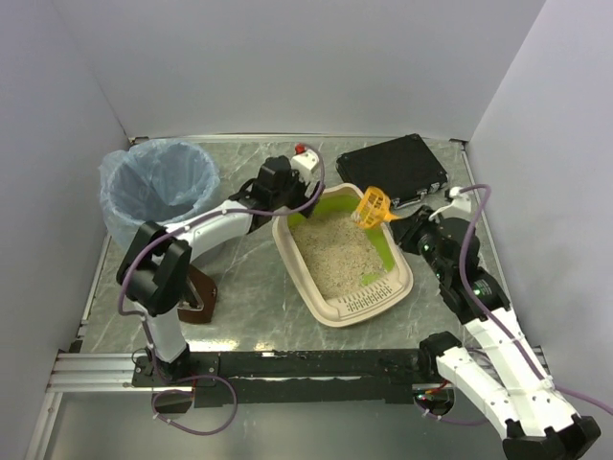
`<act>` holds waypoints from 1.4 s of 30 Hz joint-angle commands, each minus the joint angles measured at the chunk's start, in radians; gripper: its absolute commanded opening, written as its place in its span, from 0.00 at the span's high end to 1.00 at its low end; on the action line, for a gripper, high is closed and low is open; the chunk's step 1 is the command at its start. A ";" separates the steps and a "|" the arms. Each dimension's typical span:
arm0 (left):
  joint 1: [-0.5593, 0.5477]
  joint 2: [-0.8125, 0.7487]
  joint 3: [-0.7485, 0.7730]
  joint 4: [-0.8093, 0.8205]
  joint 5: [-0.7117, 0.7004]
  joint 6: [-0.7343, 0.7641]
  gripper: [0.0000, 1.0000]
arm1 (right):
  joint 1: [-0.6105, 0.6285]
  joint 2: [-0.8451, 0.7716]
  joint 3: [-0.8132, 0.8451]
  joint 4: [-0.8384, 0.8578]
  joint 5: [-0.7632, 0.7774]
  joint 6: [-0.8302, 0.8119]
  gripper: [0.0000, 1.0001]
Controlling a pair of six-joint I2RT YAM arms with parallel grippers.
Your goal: Clean the litter box
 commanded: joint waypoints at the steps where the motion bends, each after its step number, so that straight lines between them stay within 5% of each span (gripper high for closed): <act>1: -0.003 0.031 0.151 -0.123 -0.058 -0.118 0.01 | -0.004 -0.016 -0.048 -0.009 -0.035 -0.034 1.00; 8: -0.121 -0.082 0.222 -0.547 -0.489 -0.511 0.01 | -0.004 0.050 -0.063 0.074 -0.067 -0.085 1.00; 12: -0.168 -0.123 0.198 -0.706 -0.420 -0.752 0.01 | -0.004 0.102 -0.071 0.129 -0.114 -0.123 1.00; 18: -0.228 -0.128 0.147 -0.778 -0.456 -0.911 0.01 | -0.003 0.118 -0.071 0.106 -0.144 -0.160 1.00; 25: -0.234 -0.068 0.153 -0.720 -0.395 -0.904 0.10 | -0.003 0.092 -0.069 0.026 -0.108 -0.168 1.00; 31: -0.236 -0.012 0.169 -0.799 -0.482 -0.938 0.19 | 0.002 0.113 -0.051 -0.096 -0.108 -0.169 1.00; 38: -0.236 0.056 0.212 -0.772 -0.454 -0.904 0.54 | 0.043 0.214 -0.028 -0.116 -0.018 -0.095 1.00; 42: -0.236 0.053 0.212 -0.765 -0.450 -0.898 0.61 | 0.082 0.254 -0.068 -0.015 0.057 0.045 1.00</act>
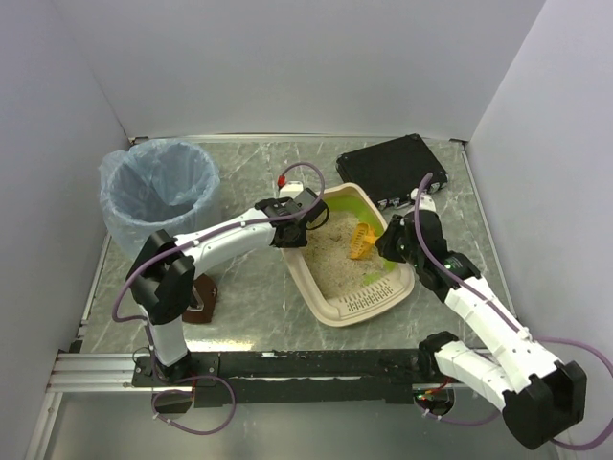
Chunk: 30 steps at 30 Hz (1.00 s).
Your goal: Clean the litter box
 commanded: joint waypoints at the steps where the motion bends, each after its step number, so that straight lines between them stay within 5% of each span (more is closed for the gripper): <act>1: -0.009 0.028 0.032 0.068 0.053 -0.001 0.64 | 0.040 0.044 -0.016 0.095 0.106 0.174 1.00; 8: -0.009 0.039 0.069 0.066 0.055 0.020 0.99 | 0.053 0.108 -0.142 0.337 0.047 0.368 1.00; 19: -0.009 0.045 0.145 0.047 -0.010 0.010 0.99 | 0.053 0.309 -0.277 0.760 -0.309 0.472 1.00; 30: -0.006 0.008 0.213 0.047 -0.220 0.034 0.99 | 0.051 0.357 -0.401 1.055 -0.362 0.528 1.00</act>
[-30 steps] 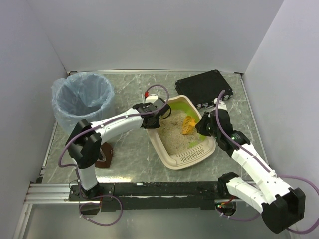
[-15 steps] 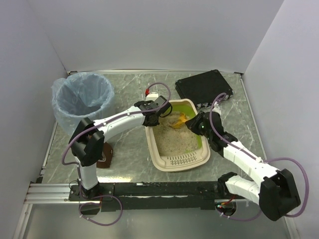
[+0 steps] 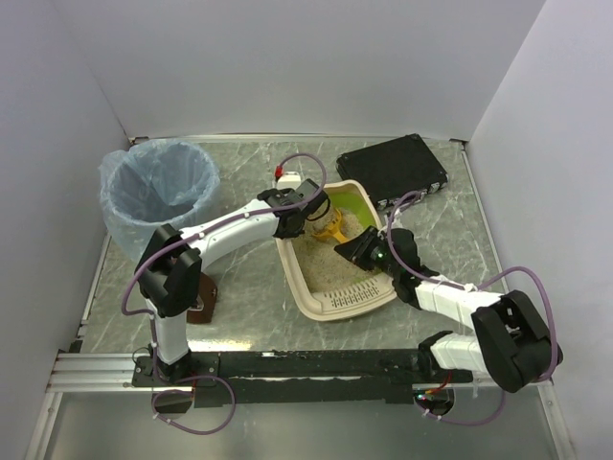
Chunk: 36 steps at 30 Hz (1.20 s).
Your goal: Clean the litter box
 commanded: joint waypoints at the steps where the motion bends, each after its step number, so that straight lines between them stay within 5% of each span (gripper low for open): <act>1: -0.034 -0.045 0.120 0.105 -0.111 0.025 0.99 | 0.001 0.003 -0.070 0.174 -0.062 0.058 1.00; 13: 0.046 -0.071 0.047 0.118 -0.149 -0.013 0.99 | -0.059 -0.185 -0.182 0.186 -0.047 0.122 1.00; 26: 0.089 -0.105 0.022 0.166 -0.152 0.033 0.99 | -0.169 -0.160 -0.274 0.566 -0.289 0.304 1.00; 36: 0.112 -0.195 -0.048 0.305 -0.165 0.133 0.99 | -0.239 -0.387 -0.244 0.358 -0.337 0.237 1.00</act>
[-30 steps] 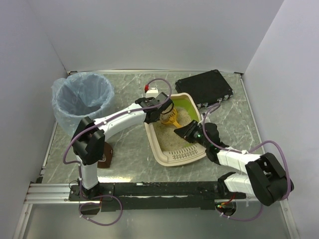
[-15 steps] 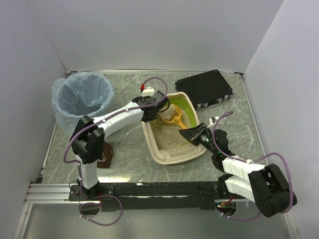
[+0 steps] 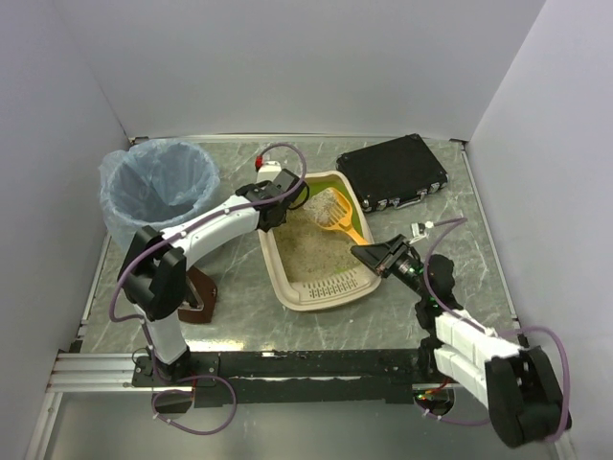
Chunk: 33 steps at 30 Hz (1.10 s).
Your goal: Clean the litter box
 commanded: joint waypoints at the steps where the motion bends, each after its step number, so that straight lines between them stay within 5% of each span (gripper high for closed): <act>1: 0.006 -0.129 0.031 0.226 -0.130 0.052 0.99 | -0.044 -0.134 0.028 -0.071 -0.022 -0.046 1.00; 5: 0.009 -0.131 0.045 0.253 -0.127 0.078 0.99 | -0.053 -0.174 0.045 -0.161 -0.027 -0.083 1.00; 12: 0.007 -0.154 0.022 0.321 -0.101 0.108 0.99 | -0.056 0.013 0.048 0.216 -0.156 0.064 1.00; 17: 0.007 -0.189 -0.003 0.391 -0.078 0.181 0.99 | -0.038 -0.104 0.096 -0.149 -0.081 -0.143 1.00; 20: 0.007 -0.197 -0.003 0.390 -0.106 0.192 0.99 | -0.041 -0.059 0.120 0.022 -0.128 -0.062 1.00; 24: 0.007 -0.198 0.006 0.379 -0.112 0.201 0.99 | -0.062 -0.096 0.108 -0.110 -0.184 -0.102 1.00; 29: 0.007 -0.220 -0.008 0.421 -0.100 0.236 0.99 | -0.067 0.037 0.131 0.177 -0.266 0.013 1.00; 33: 0.007 -0.207 0.026 0.387 -0.121 0.236 0.99 | -0.117 0.065 0.090 0.150 -0.283 0.038 1.00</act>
